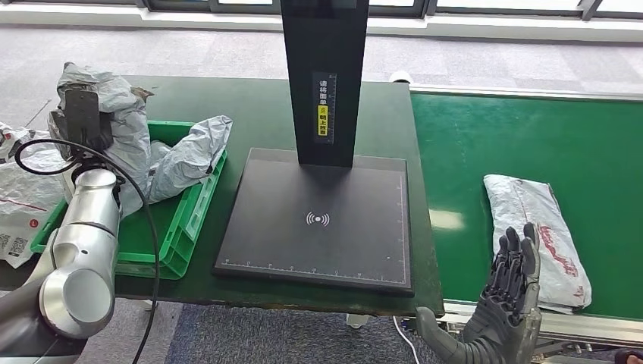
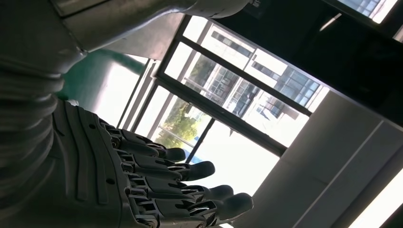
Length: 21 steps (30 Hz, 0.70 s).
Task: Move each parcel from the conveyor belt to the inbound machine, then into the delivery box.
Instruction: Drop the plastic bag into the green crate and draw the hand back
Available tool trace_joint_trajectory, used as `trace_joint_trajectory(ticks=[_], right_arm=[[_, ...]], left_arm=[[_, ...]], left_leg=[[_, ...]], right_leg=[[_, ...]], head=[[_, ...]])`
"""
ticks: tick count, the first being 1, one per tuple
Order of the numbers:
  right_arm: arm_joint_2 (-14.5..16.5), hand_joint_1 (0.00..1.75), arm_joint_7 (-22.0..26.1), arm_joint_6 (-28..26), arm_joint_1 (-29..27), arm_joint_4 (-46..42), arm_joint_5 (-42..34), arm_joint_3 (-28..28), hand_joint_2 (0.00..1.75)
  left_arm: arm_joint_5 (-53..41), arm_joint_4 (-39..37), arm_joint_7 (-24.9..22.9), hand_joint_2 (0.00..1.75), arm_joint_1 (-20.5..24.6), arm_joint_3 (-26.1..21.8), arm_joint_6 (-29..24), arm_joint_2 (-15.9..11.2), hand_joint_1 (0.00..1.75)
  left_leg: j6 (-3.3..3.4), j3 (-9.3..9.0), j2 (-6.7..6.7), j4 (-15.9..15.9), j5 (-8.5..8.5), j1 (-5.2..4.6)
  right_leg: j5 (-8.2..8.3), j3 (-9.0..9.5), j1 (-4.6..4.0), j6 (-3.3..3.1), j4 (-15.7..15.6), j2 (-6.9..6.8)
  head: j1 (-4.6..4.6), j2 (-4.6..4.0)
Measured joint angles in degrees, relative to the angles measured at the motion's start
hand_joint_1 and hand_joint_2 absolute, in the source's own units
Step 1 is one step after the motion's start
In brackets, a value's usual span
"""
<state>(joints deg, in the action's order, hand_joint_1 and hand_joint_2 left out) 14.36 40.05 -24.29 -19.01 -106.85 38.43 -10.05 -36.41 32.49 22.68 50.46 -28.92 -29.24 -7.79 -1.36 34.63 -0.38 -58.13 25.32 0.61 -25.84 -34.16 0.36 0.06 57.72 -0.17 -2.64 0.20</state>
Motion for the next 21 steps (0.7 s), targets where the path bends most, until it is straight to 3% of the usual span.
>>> trace_joint_trajectory(ticks=[9, 21], right_arm=[[-0.4, 0.0, -3.5, -1.1, 2.8, 3.1, 3.5, -0.1, 1.75], [-0.7, 0.0, -3.9, -2.1, 0.8, 1.0, 6.1, 2.8, 1.75]], left_arm=[[5.2, 7.6, 3.4, 0.0, -6.4, -0.4, 2.2, 0.6, 0.0], [1.3, 8.7, -1.1, 0.0, -5.1, 1.1, -1.4, 7.3, 0.0]], left_leg=[[0.0, 0.01, 0.03, 0.0, 0.0, 0.0], [0.01, -0.03, -0.01, 0.0, 0.0, -0.04]], right_leg=[[-0.01, -0.07, 0.0, -0.01, 0.0, -0.05], [0.04, -0.05, 0.04, 0.04, 0.0, -0.02]], head=[[0.01, 0.0], [-0.01, 0.0]])
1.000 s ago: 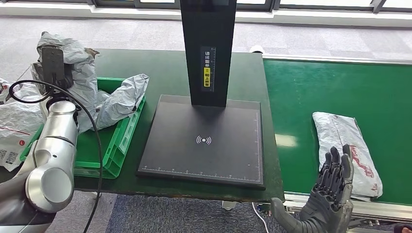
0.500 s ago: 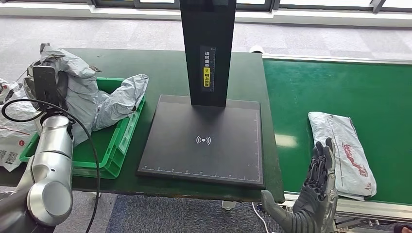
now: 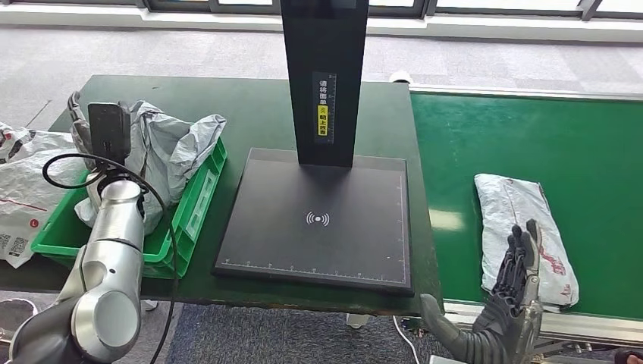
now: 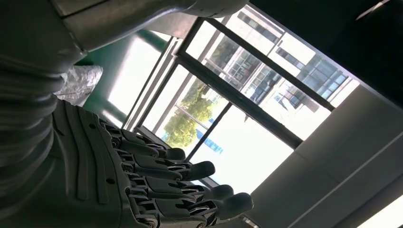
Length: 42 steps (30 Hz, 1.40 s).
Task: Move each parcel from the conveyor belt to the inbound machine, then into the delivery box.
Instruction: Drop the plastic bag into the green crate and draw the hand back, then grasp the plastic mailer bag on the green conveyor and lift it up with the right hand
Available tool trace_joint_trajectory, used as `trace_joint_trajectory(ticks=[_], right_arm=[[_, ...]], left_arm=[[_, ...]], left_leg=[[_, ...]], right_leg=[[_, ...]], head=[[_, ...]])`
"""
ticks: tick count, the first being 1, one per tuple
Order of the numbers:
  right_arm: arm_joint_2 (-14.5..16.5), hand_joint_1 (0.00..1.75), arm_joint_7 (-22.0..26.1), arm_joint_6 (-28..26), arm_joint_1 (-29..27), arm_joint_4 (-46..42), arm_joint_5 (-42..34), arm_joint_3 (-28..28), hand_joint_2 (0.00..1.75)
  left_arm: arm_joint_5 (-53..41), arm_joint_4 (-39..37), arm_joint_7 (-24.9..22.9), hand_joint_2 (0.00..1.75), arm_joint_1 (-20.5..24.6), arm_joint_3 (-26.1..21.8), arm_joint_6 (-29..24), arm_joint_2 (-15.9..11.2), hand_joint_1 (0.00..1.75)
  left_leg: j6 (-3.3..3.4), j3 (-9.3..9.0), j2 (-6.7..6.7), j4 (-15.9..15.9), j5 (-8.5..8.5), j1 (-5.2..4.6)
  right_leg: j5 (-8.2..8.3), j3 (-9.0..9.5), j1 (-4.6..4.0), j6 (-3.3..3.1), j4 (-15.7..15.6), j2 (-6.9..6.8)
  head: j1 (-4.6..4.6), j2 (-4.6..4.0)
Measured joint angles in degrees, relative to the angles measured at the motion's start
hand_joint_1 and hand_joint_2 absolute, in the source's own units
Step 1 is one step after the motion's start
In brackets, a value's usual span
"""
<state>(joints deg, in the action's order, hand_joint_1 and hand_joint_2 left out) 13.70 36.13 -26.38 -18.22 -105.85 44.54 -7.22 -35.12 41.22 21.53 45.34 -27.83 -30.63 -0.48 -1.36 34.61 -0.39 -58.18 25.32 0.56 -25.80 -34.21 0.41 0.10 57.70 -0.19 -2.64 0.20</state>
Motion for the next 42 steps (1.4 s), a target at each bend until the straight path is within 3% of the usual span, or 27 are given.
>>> trace_joint_trajectory(ticks=[7, 11, 15, 20, 25, 28, 34, 42], right_arm=[[-0.1, 0.0, -1.7, -0.4, -0.8, -0.6, 3.5, 1.0, 1.75], [-0.9, 0.0, -5.6, -1.0, 0.4, 0.6, 8.3, 2.4, 1.75], [-1.7, 0.0, -6.6, -1.1, 1.3, 1.9, 9.4, 3.2, 1.75], [-3.1, 0.0, -12.4, -0.3, 2.9, 4.7, 14.8, 5.8, 1.75], [-8.8, 0.0, -14.3, -0.8, 8.9, 16.6, 17.3, 14.8, 1.75], [-13.5, 0.0, -14.7, -2.3, 15.8, 28.9, 20.5, 19.2, 1.75], [-22.3, 0.0, -20.3, -5.7, 30.8, 55.8, 28.2, 20.6, 1.75], [-28.2, 0.0, -21.3, -5.7, 37.9, 71.9, 27.5, 21.3, 1.75]], left_arm=[[-0.2, 2.1, 0.6, 0.0, -0.2, 0.7, -1.3, 2.0, 0.0], [2.2, 7.2, 2.3, 0.0, -2.5, 1.2, -2.9, 3.7, 0.0], [3.3, 11.3, 2.8, 0.0, -4.7, 1.6, -2.9, 4.9, 0.0], [12.3, 17.2, 8.3, 0.0, -8.4, 2.7, -1.5, 6.8, 0.0], [27.1, 23.4, 12.7, 0.0, -16.4, 9.1, 3.8, 10.0, 0.0], [31.3, 26.1, 13.9, 0.0, -21.6, 14.4, 4.2, 11.1, 0.0], [37.9, 31.2, 16.2, 0.0, -30.6, 21.5, 6.3, 11.6, 0.0], [39.0, 32.8, 16.4, 0.0, -33.3, 23.2, 9.2, 11.7, 0.0]], left_leg=[[0.0, 0.01, -0.05, 0.0, 0.0, 0.01], [0.01, 0.0, -0.06, 0.0, 0.01, 0.0], [0.01, 0.03, -0.01, 0.0, 0.01, -0.01], [0.05, -0.02, -0.11, 0.0, 0.06, -0.02], [0.23, 0.0, 0.05, 0.0, 0.13, -0.05], [0.36, 0.01, 0.0, 0.0, 0.17, -0.1], [0.53, 0.01, 0.02, -0.1, 0.09, -0.22], [0.54, 0.11, 0.22, -0.1, 0.08, -0.24]], right_leg=[[0.0, 0.0, -0.01, 0.0, 0.0, 0.03], [0.0, 0.02, 0.01, 0.0, 0.0, 0.03], [0.0, 0.02, 0.02, 0.01, 0.0, 0.01], [-0.01, 0.02, 0.03, 0.01, 0.0, 0.06], [-0.03, 0.18, 0.16, 0.23, -0.1, -0.07], [0.06, 0.22, 0.25, 0.41, -0.1, -0.01], [0.15, 0.2, 0.35, 0.54, -0.2, -0.01], [0.11, 0.18, 0.25, 0.54, -0.2, -0.24]], head=[[0.0, 0.0], [0.0, 0.0], [0.01, 0.0], [0.01, 0.0], [0.0, 0.0], [0.0, 0.0], [0.0, 0.0], [0.0, 0.0]])
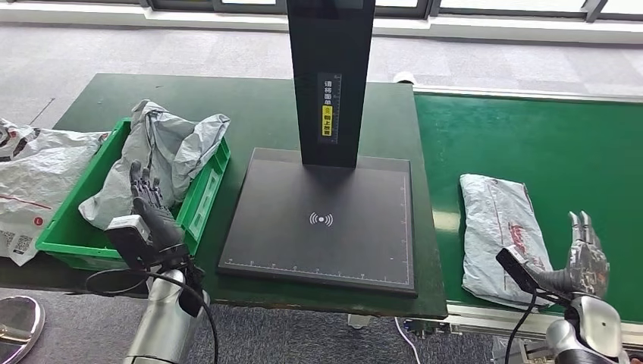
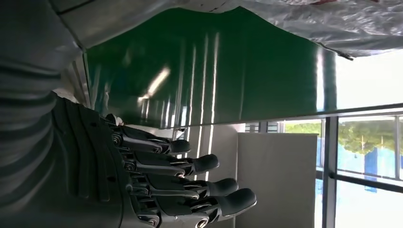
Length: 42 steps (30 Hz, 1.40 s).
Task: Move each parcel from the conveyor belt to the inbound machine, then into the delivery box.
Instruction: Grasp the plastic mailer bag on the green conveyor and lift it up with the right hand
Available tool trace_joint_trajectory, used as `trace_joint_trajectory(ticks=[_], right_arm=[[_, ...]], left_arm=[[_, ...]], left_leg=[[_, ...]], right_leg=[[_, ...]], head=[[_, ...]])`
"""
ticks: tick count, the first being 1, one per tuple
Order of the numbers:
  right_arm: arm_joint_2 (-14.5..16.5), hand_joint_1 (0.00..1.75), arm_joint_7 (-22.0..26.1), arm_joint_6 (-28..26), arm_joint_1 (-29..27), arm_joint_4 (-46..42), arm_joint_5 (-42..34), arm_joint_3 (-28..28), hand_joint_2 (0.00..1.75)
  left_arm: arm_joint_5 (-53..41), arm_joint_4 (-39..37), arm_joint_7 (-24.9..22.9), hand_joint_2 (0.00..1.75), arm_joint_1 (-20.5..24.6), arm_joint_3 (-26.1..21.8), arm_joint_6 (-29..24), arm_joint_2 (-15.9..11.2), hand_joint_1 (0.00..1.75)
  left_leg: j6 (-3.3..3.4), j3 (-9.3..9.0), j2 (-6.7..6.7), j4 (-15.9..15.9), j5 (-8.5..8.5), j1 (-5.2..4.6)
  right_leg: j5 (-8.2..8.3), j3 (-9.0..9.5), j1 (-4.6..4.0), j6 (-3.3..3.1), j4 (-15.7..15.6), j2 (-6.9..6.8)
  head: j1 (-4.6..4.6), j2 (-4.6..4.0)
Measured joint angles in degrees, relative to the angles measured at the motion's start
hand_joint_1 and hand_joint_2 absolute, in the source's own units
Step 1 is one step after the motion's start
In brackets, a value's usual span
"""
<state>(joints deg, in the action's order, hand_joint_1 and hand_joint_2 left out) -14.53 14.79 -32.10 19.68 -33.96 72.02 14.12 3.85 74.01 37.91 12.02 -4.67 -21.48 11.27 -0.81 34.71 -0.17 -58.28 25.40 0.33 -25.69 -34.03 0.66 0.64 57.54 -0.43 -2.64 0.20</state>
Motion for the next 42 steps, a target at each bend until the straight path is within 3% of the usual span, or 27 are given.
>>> trace_joint_trajectory(ticks=[4, 12, 16, 23, 29, 41, 42], right_arm=[[-1.4, 0.0, -1.6, 1.0, 1.9, 4.6, 1.3, 0.3, 1.75], [-1.1, 0.0, -3.3, 5.1, 6.0, 9.7, 4.7, 0.3, 1.75], [1.5, 0.0, -3.9, 10.9, 9.5, 11.6, 5.5, 0.2, 1.75], [7.1, 0.0, -0.1, 20.8, 10.8, 14.1, 2.8, 0.2, 1.75], [10.8, 0.0, 0.2, 22.5, 10.5, 15.1, 2.4, 0.2, 1.75], [12.4, 0.0, -0.2, 25.0, 10.5, 15.8, 2.2, 0.2, 1.75], [12.5, 0.44, -0.9, 26.4, 10.5, 15.8, 2.2, 0.2, 1.75]], left_arm=[[-0.1, -0.6, -0.1, 0.0, 0.3, 0.4, 2.2, 0.0, 0.0], [-1.1, -1.1, -0.5, 0.0, 0.6, 0.5, 3.2, 0.2, 0.0], [-2.8, 0.1, -1.6, 0.0, -0.2, 0.5, 3.3, 1.0, 0.0], [-4.2, 1.0, -2.2, 0.0, -2.7, 0.5, 3.7, 1.6, 0.0], [-4.5, 1.4, -2.4, 0.0, -4.3, 0.5, 3.6, 1.8, 0.0], [-4.9, 2.3, -3.0, 0.0, -5.1, 0.5, 3.3, 2.0, 0.0], [-5.0, 2.5, -3.3, 0.0, -5.2, 0.5, 3.2, 2.0, 0.0]], left_leg=[[0.0, 0.0, -0.12, 0.0, 0.01, 0.0], [0.03, 0.03, -0.13, 0.0, -0.03, 0.0], [0.03, -0.02, -0.18, 0.0, -0.03, 0.03], [0.01, 0.02, -0.04, 0.1, -0.04, 0.08], [0.01, 0.04, -0.03, 0.1, -0.04, 0.08], [0.01, 0.03, -0.02, 0.1, -0.04, 0.07], [0.01, 0.03, -0.02, 0.1, -0.04, 0.07]], right_leg=[[0.01, -0.03, 0.03, 0.0, 0.0, 0.08], [0.04, -0.02, 0.07, 0.01, 0.0, 0.12], [0.04, -0.03, 0.06, 0.01, 0.0, 0.21], [0.01, -0.04, 0.02, -0.01, 0.0, 0.07], [-0.01, -0.07, 0.03, -0.03, 0.0, 0.04], [-0.01, -0.05, 0.05, -0.02, 0.0, 0.02], [-0.01, -0.06, 0.04, -0.02, 0.0, 0.03]], head=[[-0.01, 0.0], [-0.01, 0.0], [0.0, 0.0], [0.0, 0.0], [0.0, 0.0], [0.0, 0.0], [0.0, 0.0]])
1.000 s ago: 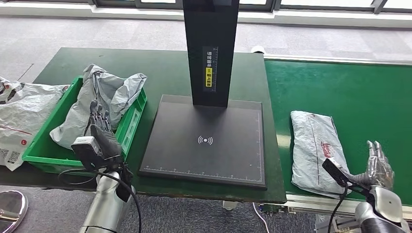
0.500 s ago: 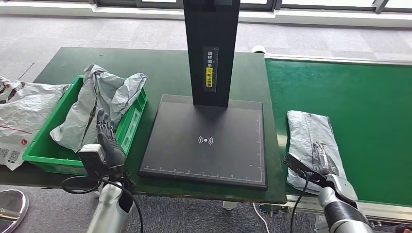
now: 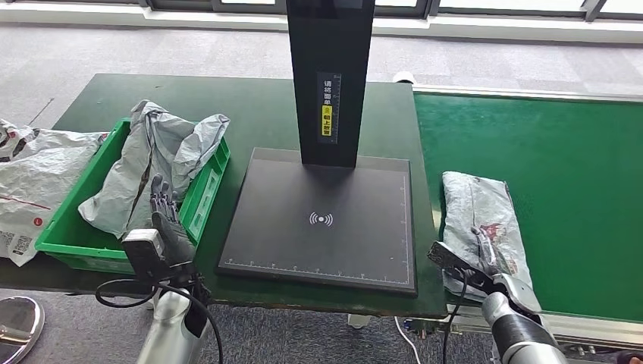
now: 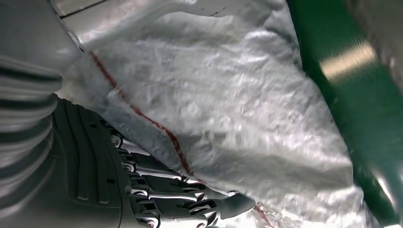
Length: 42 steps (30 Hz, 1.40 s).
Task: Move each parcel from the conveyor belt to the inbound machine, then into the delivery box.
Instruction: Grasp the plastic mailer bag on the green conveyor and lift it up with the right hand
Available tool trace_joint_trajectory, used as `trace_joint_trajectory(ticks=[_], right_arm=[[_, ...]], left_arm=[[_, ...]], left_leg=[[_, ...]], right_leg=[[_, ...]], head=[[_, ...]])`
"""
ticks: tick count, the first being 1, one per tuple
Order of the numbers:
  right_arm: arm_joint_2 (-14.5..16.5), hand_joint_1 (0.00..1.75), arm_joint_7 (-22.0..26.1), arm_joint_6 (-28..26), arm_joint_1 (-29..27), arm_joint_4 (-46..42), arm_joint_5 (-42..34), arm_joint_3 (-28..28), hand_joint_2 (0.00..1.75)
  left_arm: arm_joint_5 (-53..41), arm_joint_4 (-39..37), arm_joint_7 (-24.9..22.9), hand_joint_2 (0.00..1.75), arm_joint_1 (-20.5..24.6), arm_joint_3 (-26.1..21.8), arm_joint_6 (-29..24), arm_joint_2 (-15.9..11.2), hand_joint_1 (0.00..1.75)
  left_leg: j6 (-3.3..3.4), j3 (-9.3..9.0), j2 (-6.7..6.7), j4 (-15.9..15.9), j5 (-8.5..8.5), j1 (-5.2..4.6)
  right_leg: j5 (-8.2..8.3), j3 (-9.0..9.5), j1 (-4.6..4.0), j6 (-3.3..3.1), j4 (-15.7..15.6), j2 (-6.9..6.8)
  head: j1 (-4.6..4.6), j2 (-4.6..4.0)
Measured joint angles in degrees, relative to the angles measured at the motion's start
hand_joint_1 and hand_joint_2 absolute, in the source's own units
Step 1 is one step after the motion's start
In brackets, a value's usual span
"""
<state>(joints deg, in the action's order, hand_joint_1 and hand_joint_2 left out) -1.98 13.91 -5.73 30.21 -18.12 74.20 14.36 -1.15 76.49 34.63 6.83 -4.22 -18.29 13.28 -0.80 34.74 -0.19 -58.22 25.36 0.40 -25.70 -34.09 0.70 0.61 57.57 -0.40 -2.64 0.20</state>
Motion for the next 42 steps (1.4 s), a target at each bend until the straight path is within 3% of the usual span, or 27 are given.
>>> trace_joint_trajectory(ticks=[3, 7, 22, 28, 33, 34, 38, 42], right_arm=[[0.2, 1.75, -6.0, 5.5, -0.3, 0.2, 1.3, -0.2, 1.75], [-0.4, 1.75, -10.8, 8.3, -0.5, 0.3, 3.7, -1.7, 1.75], [-3.3, 1.75, -11.1, 8.2, -0.1, 0.3, 2.6, -4.3, 1.75], [-3.4, 1.75, -9.9, 0.0, -0.6, -0.2, 0.6, -4.3, 1.75], [-3.4, 1.75, -8.9, -3.1, -0.7, -0.5, -0.5, -4.3, 1.75], [-3.4, 1.75, -8.0, -5.1, -0.6, -0.9, -1.7, -4.3, 1.75], [-3.3, 1.75, 4.6, -17.0, -0.3, -8.9, -14.0, -4.0, 1.75], [-2.8, 1.75, 9.3, -19.1, -2.7, -14.8, -19.0, -4.1, 1.75]], left_arm=[[0.0, 0.5, -1.4, 0.0, -0.2, 0.0, -0.3, 0.1, 0.0], [1.0, 1.1, -2.4, 0.0, -1.2, 0.0, -0.5, 0.1, 0.0], [2.8, 1.1, -2.7, 0.0, -1.9, 0.0, -0.5, -0.3, 0.0], [2.8, 1.8, -2.9, 0.0, -3.2, 0.0, -0.5, -0.3, 0.0], [2.8, 2.3, -2.9, 0.0, -3.9, 0.0, -0.5, -0.3, 0.0], [2.7, 2.7, -2.9, 0.0, -4.5, 0.0, -0.4, -0.3, 0.0], [1.9, 6.0, -2.3, 0.0, -7.8, 0.0, 0.5, -0.3, 0.0], [2.3, 7.0, -0.4, 0.0, -8.2, 0.0, 1.5, -0.2, 0.0]], left_leg=[[0.0, -0.05, 0.01, 0.0, 0.01, 0.0], [0.04, -0.29, 0.05, 0.0, 0.09, 0.03], [0.16, -0.61, 0.26, -0.1, 0.14, 0.03], [0.17, -0.52, 0.35, -0.1, 0.14, 0.01], [0.17, -0.46, 0.35, -0.1, 0.14, 0.0], [0.17, -0.41, 0.33, -0.1, 0.14, -0.01], [0.17, -0.31, 0.29, 0.0, 0.14, -0.02], [0.16, -0.27, 0.34, 0.0, 0.14, 0.0]], right_leg=[[-0.02, 0.03, -0.01, 0.0, 0.0, -0.02], [-0.17, 0.32, -0.02, 0.07, -0.1, -0.06], [-0.18, 0.88, 0.0, 0.21, -0.2, -0.29], [-0.18, 0.91, 0.02, 0.22, -0.2, -0.36], [-0.18, 0.84, 0.03, 0.22, -0.2, -0.35], [-0.17, 0.77, 0.05, 0.23, -0.2, -0.33], [-0.17, 0.54, 0.06, 0.22, -0.2, -0.28], [-0.19, 0.55, 0.03, 0.2, -0.2, -0.33]], head=[[0.0, 0.0], [0.0, 0.0], [0.0, 0.0], [0.0, 0.0], [0.0, 0.0], [0.0, 0.0], [0.0, 0.0], [0.0, 0.0]])
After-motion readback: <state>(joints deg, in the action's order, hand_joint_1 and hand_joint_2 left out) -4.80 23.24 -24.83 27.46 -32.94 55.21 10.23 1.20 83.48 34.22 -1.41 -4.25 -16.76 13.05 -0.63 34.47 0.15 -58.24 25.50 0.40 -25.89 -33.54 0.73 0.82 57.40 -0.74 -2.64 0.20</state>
